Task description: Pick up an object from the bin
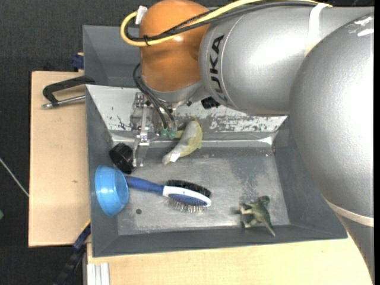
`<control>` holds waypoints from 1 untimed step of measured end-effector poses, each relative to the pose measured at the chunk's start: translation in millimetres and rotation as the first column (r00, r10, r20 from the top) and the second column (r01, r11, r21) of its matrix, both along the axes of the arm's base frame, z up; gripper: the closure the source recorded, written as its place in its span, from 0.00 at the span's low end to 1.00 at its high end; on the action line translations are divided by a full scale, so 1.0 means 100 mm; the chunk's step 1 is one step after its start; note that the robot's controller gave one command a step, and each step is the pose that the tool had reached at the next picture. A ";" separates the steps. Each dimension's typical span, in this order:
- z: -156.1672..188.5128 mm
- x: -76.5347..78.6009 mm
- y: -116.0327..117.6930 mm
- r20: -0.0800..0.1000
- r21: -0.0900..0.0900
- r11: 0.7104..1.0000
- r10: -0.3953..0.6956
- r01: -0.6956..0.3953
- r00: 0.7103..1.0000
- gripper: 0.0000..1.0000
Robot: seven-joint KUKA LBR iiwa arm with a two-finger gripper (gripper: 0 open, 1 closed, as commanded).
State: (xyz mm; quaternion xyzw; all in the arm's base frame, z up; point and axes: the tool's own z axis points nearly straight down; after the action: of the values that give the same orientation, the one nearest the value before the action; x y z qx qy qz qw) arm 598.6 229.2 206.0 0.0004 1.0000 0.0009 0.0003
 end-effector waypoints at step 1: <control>-1.35 -0.50 -0.20 0.006 0.000 0.968 0.252 -0.252 0.968 0.00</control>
Offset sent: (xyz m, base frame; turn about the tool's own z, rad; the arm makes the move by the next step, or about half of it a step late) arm -0.0516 -0.0217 -0.1360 -0.2539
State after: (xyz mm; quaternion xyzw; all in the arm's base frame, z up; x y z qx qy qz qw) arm 548.4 209.0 71.2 -0.1265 0.9920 0.0014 0.0029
